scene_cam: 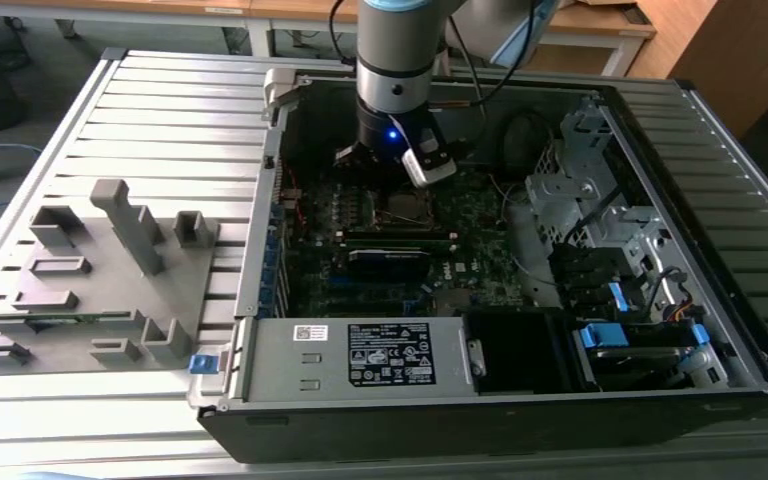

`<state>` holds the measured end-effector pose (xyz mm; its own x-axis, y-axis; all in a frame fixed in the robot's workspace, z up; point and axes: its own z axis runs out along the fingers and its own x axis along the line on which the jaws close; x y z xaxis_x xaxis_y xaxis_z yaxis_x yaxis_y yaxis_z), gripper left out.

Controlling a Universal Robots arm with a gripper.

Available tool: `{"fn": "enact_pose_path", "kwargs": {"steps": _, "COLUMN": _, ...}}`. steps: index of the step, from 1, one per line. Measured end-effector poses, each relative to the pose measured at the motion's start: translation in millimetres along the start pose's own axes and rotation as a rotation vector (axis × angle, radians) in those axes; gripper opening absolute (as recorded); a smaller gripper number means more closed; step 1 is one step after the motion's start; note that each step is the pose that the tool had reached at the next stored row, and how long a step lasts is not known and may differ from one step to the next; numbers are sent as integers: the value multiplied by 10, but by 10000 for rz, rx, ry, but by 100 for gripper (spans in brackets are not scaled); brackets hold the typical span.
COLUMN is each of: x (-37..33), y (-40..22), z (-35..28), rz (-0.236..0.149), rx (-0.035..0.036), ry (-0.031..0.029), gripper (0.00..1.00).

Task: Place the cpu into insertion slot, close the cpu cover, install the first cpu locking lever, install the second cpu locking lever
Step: 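Close the cpu cover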

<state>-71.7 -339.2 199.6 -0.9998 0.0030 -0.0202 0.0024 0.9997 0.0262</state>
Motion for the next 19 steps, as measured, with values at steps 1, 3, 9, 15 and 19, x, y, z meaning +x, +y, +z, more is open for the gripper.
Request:
{"fn": "enact_pose_path", "kwargs": {"steps": 1, "x": 1, "y": -1, "z": 6, "rz": 0, "rx": 5, "ry": 3, "gripper": 10}}
{"fn": "enact_pose_path", "kwargs": {"steps": 3, "x": 1, "y": -2, "z": 8, "rz": 0, "rx": 6, "ry": 3, "gripper": 10}}
{"fn": "enact_pose_path", "kwargs": {"steps": 9, "x": 0, "y": 0, "z": 5, "rz": 1, "rx": -6, "ry": -5, "gripper": 10}}
{"fn": "enact_pose_path", "kwargs": {"steps": 15, "x": -1, "y": 2, "z": -71, "rz": 1, "rx": -2, "ry": -2, "gripper": 10}}
{"fn": "enact_pose_path", "kwargs": {"steps": 19, "x": -3, "y": 4, "z": -141, "rz": 0, "rx": -1, "ry": -1, "gripper": 10}}
